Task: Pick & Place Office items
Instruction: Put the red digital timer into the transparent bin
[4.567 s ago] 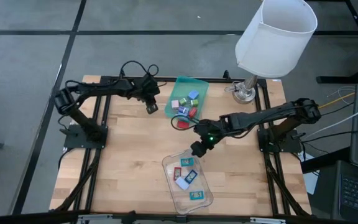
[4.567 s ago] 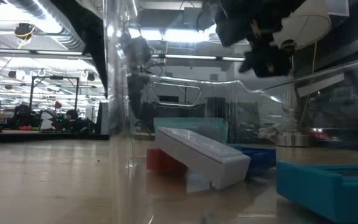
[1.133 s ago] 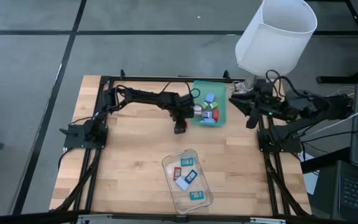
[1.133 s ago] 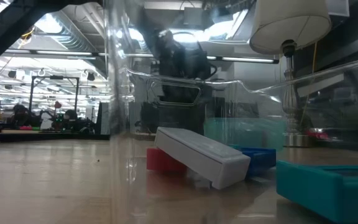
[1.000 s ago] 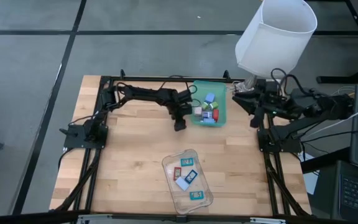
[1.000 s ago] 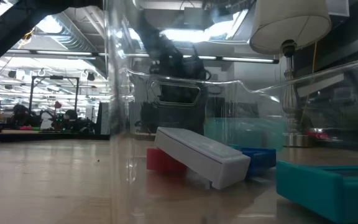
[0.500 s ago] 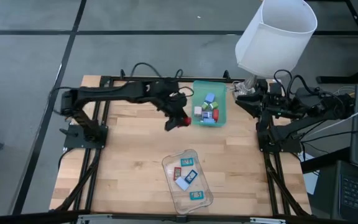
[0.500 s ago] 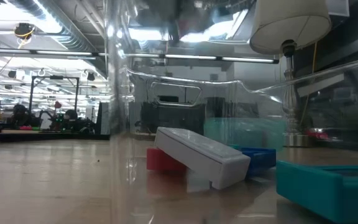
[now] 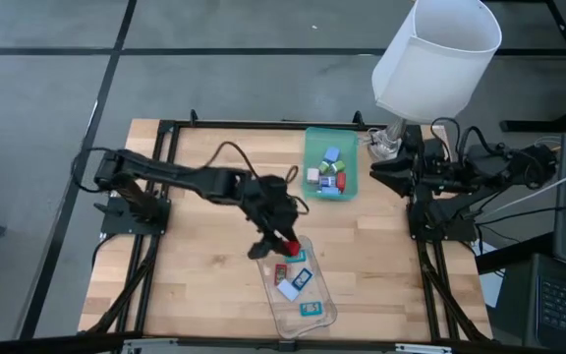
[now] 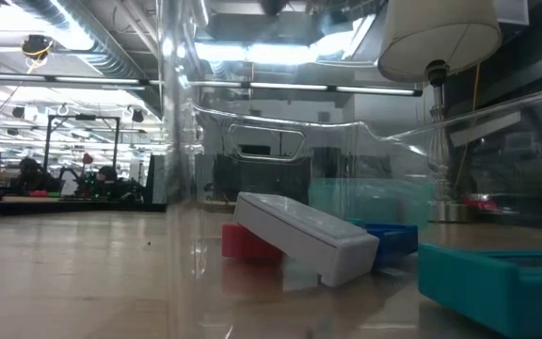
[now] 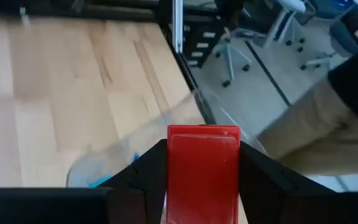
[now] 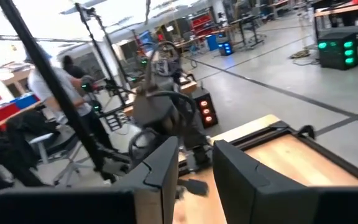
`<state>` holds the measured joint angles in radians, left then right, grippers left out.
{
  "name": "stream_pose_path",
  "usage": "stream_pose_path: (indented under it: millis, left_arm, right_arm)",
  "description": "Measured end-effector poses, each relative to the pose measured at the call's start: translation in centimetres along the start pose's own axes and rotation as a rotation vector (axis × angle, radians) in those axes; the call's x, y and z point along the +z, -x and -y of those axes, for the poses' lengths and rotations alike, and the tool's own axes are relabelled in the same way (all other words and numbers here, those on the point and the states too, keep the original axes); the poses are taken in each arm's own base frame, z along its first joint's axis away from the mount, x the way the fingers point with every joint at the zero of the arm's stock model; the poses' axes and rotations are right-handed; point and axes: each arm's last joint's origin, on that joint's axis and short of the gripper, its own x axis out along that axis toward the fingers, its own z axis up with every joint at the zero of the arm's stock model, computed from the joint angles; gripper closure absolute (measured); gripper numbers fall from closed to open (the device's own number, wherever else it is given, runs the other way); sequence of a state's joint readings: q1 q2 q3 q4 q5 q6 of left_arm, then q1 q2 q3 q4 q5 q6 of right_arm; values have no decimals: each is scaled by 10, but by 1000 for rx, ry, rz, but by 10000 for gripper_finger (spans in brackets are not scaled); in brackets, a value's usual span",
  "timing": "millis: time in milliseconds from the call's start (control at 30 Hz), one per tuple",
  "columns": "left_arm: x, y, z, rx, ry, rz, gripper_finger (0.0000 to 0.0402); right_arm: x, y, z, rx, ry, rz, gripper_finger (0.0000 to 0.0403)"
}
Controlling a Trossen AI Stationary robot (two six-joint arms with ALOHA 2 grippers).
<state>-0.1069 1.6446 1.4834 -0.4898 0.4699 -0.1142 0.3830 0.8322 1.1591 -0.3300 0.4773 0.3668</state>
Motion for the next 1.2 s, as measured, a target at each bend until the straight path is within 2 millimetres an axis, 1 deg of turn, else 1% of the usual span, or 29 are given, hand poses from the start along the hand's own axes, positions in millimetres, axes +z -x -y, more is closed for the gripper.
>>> stream_pose_path:
  millis: [100,233,333,467,600,700,833,933,1133,1167,1200]
  left_arm:
    - [3,-25,3,16,-41,59,252]
    - [1,-60,7,63,-55,113,252]
    - [-6,-88,10,75,-51,131,252]
    - [-23,-124,13,72,-9,91,252]
    - [-39,-146,18,107,10,40,252]
    - [-42,-151,23,134,11,50,252]
    - [-41,-149,24,158,13,58,252]
    - [-36,-145,24,154,12,80,252]
    - [-40,-145,24,147,29,38,252]
    - [-42,-145,24,149,41,25,245]
    - [-43,-145,25,146,53,17,229]
  right_arm:
    - [-3,-4,-6,29,-2,-7,302]
    - [-6,-6,-12,55,-2,-23,302]
    - [-8,-7,-16,73,-21,-31,302]
    - [-12,-8,-22,99,-40,-50,302]
    - [-16,-9,-28,119,-48,-69,302]
    - [-20,-11,-31,121,-49,-82,302]
    - [-23,-12,-35,132,-42,-97,302]
    - [-24,-13,-37,138,-39,-105,302]
    - [-25,-12,-37,142,-39,-106,302]
    - [-24,-12,-37,142,-39,-106,302]
    - [-24,-12,-37,142,-37,-106,302]
